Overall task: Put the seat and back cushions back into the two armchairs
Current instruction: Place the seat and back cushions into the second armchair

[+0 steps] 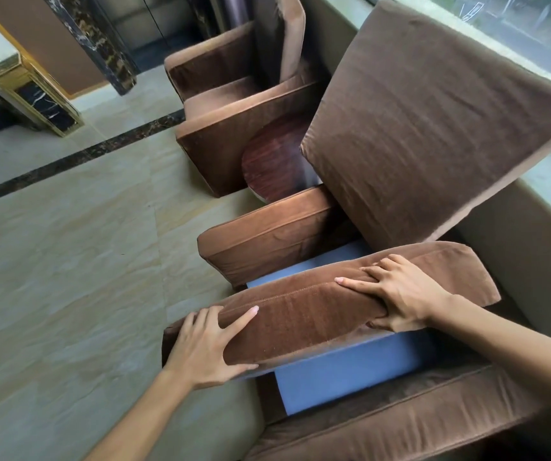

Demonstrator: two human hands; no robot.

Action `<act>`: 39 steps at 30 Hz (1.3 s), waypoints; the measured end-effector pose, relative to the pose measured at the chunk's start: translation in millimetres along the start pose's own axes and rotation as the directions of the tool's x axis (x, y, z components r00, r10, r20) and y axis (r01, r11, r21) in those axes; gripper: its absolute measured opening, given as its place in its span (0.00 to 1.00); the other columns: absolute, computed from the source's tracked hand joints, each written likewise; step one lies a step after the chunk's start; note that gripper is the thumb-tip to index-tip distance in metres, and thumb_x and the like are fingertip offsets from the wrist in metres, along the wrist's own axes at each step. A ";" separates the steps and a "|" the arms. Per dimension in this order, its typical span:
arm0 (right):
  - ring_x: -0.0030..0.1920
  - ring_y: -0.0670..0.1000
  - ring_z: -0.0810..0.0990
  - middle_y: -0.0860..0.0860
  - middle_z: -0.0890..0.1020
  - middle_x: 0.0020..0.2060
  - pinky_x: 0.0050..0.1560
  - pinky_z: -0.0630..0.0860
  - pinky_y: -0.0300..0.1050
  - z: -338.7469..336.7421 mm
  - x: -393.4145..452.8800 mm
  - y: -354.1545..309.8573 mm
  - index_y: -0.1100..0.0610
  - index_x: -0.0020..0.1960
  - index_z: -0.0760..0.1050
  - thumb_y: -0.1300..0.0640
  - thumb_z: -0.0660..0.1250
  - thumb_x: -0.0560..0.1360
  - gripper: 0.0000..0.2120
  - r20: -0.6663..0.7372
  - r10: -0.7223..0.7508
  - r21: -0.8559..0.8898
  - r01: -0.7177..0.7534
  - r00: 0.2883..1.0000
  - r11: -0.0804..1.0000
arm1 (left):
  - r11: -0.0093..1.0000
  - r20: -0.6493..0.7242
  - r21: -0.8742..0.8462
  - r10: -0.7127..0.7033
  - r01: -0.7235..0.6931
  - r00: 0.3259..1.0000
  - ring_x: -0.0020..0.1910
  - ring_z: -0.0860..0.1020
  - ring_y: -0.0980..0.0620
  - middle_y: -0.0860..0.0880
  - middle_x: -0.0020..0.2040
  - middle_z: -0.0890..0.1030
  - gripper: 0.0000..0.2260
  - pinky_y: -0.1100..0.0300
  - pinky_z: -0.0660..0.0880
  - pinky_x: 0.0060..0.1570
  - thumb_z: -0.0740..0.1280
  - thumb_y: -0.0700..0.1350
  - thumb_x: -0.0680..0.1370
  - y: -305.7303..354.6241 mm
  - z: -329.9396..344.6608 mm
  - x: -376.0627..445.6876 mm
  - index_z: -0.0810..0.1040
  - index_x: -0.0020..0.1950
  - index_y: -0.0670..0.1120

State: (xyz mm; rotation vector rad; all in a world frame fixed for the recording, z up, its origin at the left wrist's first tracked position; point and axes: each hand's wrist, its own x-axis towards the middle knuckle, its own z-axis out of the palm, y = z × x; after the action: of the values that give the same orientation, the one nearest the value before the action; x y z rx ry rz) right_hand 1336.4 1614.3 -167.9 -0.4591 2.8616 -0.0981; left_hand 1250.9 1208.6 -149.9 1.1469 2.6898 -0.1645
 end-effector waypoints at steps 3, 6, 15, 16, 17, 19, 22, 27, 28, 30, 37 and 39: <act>0.56 0.58 0.84 0.51 0.86 0.59 0.58 0.78 0.55 -14.0 -6.1 -5.4 0.37 0.81 0.55 0.24 0.62 0.69 0.45 -0.038 0.032 0.069 -0.029 0.999 0.997 | 0.995 -0.024 0.032 0.098 -0.097 0.995 0.55 0.79 0.42 0.43 0.58 0.79 0.45 0.47 0.76 0.56 0.61 0.80 0.67 -24.0 -22.0 23.1 0.50 0.80 0.68; 0.61 0.54 0.84 0.47 0.82 0.67 0.55 0.83 0.52 -31.9 -22.6 -19.0 0.38 0.80 0.61 0.27 0.68 0.70 0.42 -0.136 0.074 0.182 -0.049 0.988 0.982 | 0.977 -0.001 0.060 0.206 -0.206 0.979 0.53 0.77 0.44 0.45 0.55 0.77 0.45 0.48 0.75 0.55 0.59 0.81 0.67 -45.7 -50.9 47.8 0.48 0.80 0.69; 0.58 0.54 0.86 0.43 0.85 0.62 0.50 0.83 0.49 -58.6 -39.7 -111.7 0.35 0.78 0.64 0.25 0.66 0.70 0.39 -0.173 0.429 0.182 -0.399 0.887 0.899 | 0.828 -0.067 0.156 0.552 -0.538 0.831 0.48 0.76 0.44 0.44 0.50 0.75 0.46 0.48 0.76 0.50 0.62 0.78 0.68 -107.7 -71.0 101.9 0.48 0.81 0.67; 0.57 0.54 0.86 0.43 0.85 0.61 0.48 0.83 0.49 -61.8 -37.3 -126.2 0.36 0.77 0.66 0.26 0.66 0.70 0.38 -0.209 0.469 0.182 -0.437 0.858 0.881 | 0.799 -0.084 0.177 0.594 -0.575 0.800 0.48 0.76 0.43 0.44 0.50 0.75 0.45 0.48 0.76 0.50 0.63 0.78 0.68 -116.2 -75.2 115.7 0.49 0.81 0.67; 0.56 0.55 0.87 0.44 0.85 0.61 0.47 0.84 0.50 -66.5 -33.5 -139.7 0.36 0.76 0.68 0.26 0.66 0.70 0.37 -0.246 0.513 0.192 -0.478 0.822 0.857 | 0.763 -0.095 0.195 0.639 -0.616 0.763 0.48 0.76 0.43 0.44 0.50 0.75 0.45 0.48 0.76 0.49 0.63 0.77 0.68 -123.6 -81.4 130.3 0.51 0.81 0.66; 0.54 0.56 0.87 0.45 0.86 0.60 0.45 0.85 0.52 -78.4 -26.4 -162.6 0.37 0.75 0.70 0.27 0.65 0.70 0.36 -0.303 0.602 0.224 -0.558 0.739 0.799 | 0.681 -0.109 0.232 0.728 -0.695 0.677 0.47 0.76 0.43 0.43 0.50 0.76 0.44 0.47 0.76 0.48 0.64 0.76 0.68 -134.3 -98.4 159.1 0.55 0.81 0.64; 0.55 0.55 0.87 0.44 0.86 0.60 0.44 0.85 0.53 -92.6 -13.2 -193.5 0.37 0.75 0.70 0.27 0.65 0.69 0.36 -0.330 0.687 0.253 -0.641 0.647 0.725 | 0.582 -0.089 0.270 0.809 -0.767 0.581 0.48 0.76 0.43 0.41 0.53 0.77 0.43 0.45 0.76 0.51 0.61 0.76 0.70 -148.9 -130.1 189.4 0.52 0.82 0.63; 0.54 0.51 0.87 0.44 0.87 0.57 0.40 0.81 0.44 -92.6 8.5 -250.1 0.40 0.71 0.76 0.29 0.69 0.66 0.36 -0.385 0.799 0.296 -0.759 0.461 0.580 | 0.418 -0.018 0.289 0.902 -0.861 0.432 0.48 0.77 0.43 0.40 0.53 0.77 0.45 0.45 0.77 0.51 0.60 0.76 0.70 -153.8 -170.0 227.9 0.48 0.82 0.63; 0.52 0.52 0.88 0.44 0.87 0.56 0.39 0.81 0.44 -89.3 11.9 -260.0 0.41 0.71 0.77 0.29 0.70 0.65 0.36 -0.395 0.815 0.305 -0.776 0.424 0.552 | 0.388 -0.002 0.300 0.914 -0.871 0.406 0.48 0.77 0.43 0.40 0.53 0.77 0.45 0.46 0.77 0.50 0.60 0.76 0.70 -153.4 -169.4 231.4 0.47 0.82 0.63; 0.50 0.53 0.88 0.46 0.88 0.54 0.39 0.82 0.46 -80.9 18.1 -275.9 0.41 0.70 0.78 0.29 0.69 0.66 0.36 -0.395 0.840 0.332 -0.795 0.373 0.508 | 0.336 0.035 0.323 0.930 -0.885 0.366 0.48 0.76 0.44 0.41 0.53 0.76 0.45 0.46 0.76 0.50 0.59 0.77 0.70 -153.9 -163.9 236.4 0.46 0.82 0.63; 0.43 0.57 0.88 0.48 0.89 0.48 0.37 0.83 0.50 -50.0 30.9 -313.3 0.42 0.71 0.76 0.28 0.66 0.68 0.36 -0.431 0.864 0.360 -0.828 0.261 0.430 | 0.248 0.109 0.339 0.948 -0.907 0.300 0.58 0.75 0.43 0.40 0.63 0.74 0.44 0.46 0.72 0.60 0.58 0.76 0.72 -153.8 -153.4 236.9 0.46 0.82 0.62; 0.44 0.57 0.88 0.48 0.89 0.48 0.37 0.83 0.50 -44.4 31.1 -325.5 0.43 0.72 0.77 0.28 0.66 0.68 0.36 -0.438 0.866 0.366 -0.832 0.241 0.417 | 0.236 0.111 0.360 0.950 -0.903 0.292 0.61 0.74 0.42 0.40 0.65 0.73 0.45 0.45 0.71 0.62 0.61 0.75 0.71 -155.3 -150.0 230.1 0.46 0.82 0.62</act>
State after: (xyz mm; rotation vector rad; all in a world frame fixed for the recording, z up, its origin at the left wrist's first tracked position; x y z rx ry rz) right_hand 1394.3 1297.1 -98.1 1.4822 3.1593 -0.1281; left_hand 961.0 1290.0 -55.9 2.7505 1.5279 -0.3807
